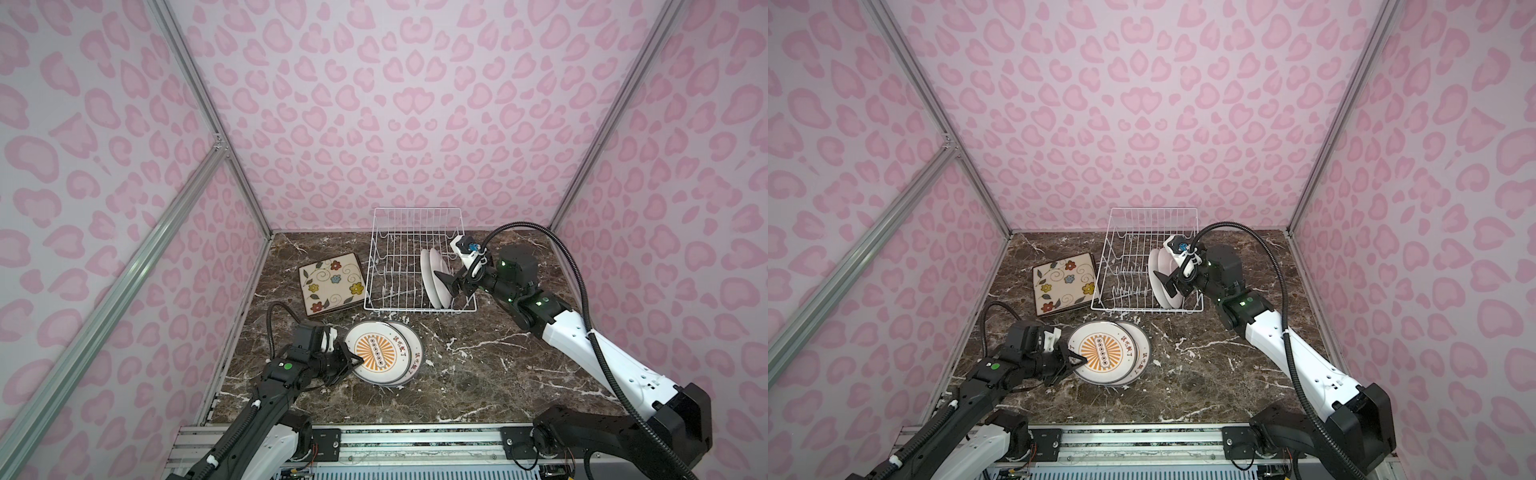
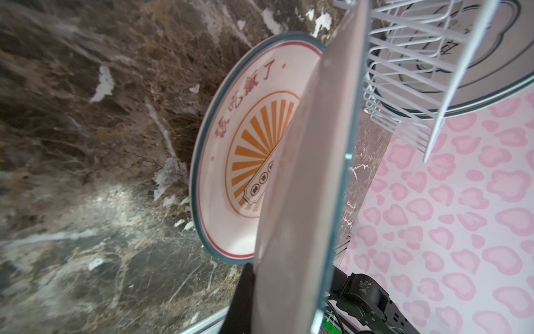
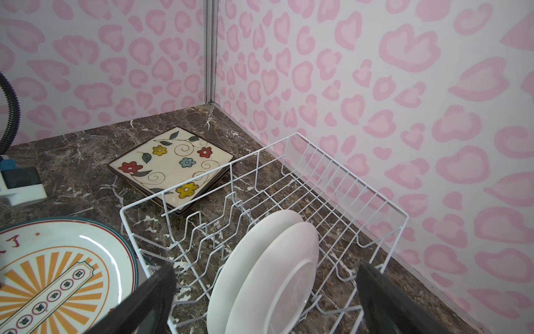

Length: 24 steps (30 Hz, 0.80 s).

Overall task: Unload the plates from the dish rack
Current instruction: Place the plate on the plate.

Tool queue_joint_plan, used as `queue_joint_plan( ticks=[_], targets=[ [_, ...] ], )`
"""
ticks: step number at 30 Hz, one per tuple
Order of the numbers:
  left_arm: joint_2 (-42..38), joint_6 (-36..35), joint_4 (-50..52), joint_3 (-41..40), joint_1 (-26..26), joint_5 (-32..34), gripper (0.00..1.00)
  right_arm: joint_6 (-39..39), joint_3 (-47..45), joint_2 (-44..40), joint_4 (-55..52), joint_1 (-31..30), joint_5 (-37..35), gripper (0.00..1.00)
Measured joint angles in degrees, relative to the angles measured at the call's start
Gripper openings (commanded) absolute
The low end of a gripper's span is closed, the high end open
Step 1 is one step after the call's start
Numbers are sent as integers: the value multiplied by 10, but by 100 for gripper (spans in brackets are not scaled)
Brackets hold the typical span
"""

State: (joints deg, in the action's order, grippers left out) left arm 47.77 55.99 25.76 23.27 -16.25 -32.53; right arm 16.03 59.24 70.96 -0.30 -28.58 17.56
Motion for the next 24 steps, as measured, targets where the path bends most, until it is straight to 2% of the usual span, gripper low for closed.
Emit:
queue_joint_plan(
  ticks=[10, 15, 20, 24],
  targets=[
    [75, 20, -72, 0, -29, 4, 5, 6, 5, 0, -2, -2, -11, 99],
    [109, 24, -88, 2, -42, -1, 10, 6, 0, -2, 0, -9, -16, 99],
    [115, 23, -73, 21, -50, 9, 35, 6, -9, -10, 1, -12, -26, 99],
    [127, 11, -53, 35, -50, 17, 66, 2, -17, -13, 3, -14, -30, 99]
  ],
)
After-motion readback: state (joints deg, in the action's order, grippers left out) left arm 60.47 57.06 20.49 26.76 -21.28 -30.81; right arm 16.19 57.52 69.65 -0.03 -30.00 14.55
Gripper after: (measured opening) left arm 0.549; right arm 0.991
